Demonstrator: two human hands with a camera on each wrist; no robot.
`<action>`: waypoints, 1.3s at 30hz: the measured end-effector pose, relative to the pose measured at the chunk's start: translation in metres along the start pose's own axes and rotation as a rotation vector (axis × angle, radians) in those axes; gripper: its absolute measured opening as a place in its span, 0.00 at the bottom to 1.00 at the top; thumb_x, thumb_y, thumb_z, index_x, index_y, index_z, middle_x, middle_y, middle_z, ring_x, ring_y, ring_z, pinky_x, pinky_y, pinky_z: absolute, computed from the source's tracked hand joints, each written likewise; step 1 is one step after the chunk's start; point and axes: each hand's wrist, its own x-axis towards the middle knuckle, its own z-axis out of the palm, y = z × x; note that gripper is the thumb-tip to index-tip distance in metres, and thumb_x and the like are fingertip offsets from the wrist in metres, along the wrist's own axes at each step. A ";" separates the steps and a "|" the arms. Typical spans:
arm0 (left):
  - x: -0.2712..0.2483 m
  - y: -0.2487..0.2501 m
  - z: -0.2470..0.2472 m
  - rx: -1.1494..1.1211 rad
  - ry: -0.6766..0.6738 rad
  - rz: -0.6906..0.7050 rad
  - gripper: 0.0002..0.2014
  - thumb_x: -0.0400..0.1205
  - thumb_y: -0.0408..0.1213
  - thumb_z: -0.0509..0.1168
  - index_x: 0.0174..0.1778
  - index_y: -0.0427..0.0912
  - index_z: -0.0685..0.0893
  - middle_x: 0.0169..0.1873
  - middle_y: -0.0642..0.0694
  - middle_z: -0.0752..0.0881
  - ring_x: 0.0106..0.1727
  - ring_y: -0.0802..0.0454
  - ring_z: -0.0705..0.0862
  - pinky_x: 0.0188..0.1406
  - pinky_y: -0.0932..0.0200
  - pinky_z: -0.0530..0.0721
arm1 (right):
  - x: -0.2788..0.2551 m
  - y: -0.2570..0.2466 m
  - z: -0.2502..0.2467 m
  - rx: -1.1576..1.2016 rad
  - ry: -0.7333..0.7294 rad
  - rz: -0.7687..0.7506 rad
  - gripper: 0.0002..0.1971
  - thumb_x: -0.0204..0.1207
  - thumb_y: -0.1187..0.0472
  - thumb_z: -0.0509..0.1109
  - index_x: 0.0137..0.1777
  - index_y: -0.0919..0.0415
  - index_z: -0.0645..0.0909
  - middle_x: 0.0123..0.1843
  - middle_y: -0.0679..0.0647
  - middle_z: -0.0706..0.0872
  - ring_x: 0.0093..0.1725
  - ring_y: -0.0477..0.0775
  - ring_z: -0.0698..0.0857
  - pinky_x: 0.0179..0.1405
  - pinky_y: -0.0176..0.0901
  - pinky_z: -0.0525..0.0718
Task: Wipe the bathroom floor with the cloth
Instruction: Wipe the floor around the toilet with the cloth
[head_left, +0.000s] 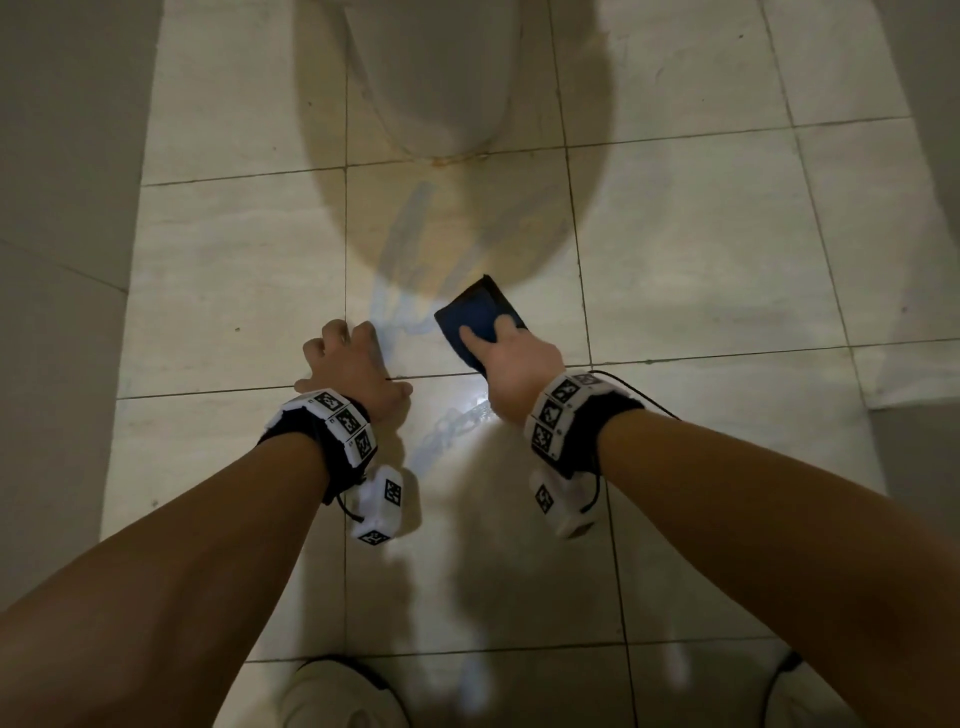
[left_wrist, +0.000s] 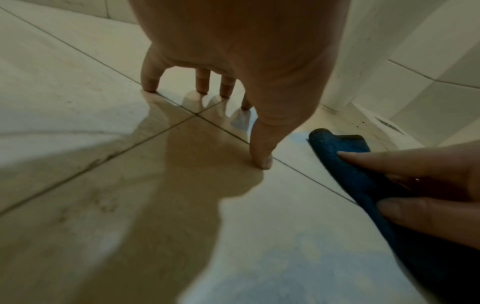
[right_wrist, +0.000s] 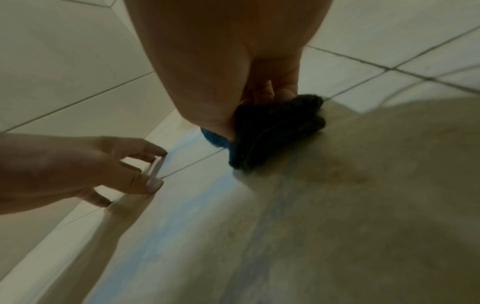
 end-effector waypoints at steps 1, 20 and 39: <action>0.000 0.000 0.000 -0.003 -0.004 0.002 0.42 0.71 0.55 0.77 0.78 0.52 0.63 0.79 0.45 0.57 0.78 0.37 0.58 0.64 0.31 0.76 | 0.001 0.004 -0.001 -0.006 0.016 -0.013 0.42 0.79 0.63 0.66 0.87 0.43 0.48 0.76 0.59 0.62 0.64 0.63 0.77 0.45 0.50 0.78; 0.002 0.002 -0.004 -0.024 -0.047 -0.003 0.40 0.70 0.50 0.75 0.75 0.48 0.64 0.77 0.43 0.58 0.76 0.35 0.58 0.66 0.36 0.77 | -0.008 0.076 -0.010 0.098 0.148 0.156 0.32 0.86 0.57 0.59 0.88 0.48 0.51 0.73 0.64 0.67 0.53 0.66 0.82 0.43 0.46 0.75; 0.040 0.011 -0.004 -0.007 0.009 -0.043 0.49 0.63 0.62 0.79 0.74 0.46 0.65 0.76 0.39 0.61 0.76 0.35 0.61 0.67 0.41 0.72 | 0.032 0.072 -0.039 0.189 0.150 0.175 0.34 0.87 0.58 0.60 0.88 0.51 0.48 0.73 0.65 0.66 0.49 0.62 0.77 0.46 0.46 0.73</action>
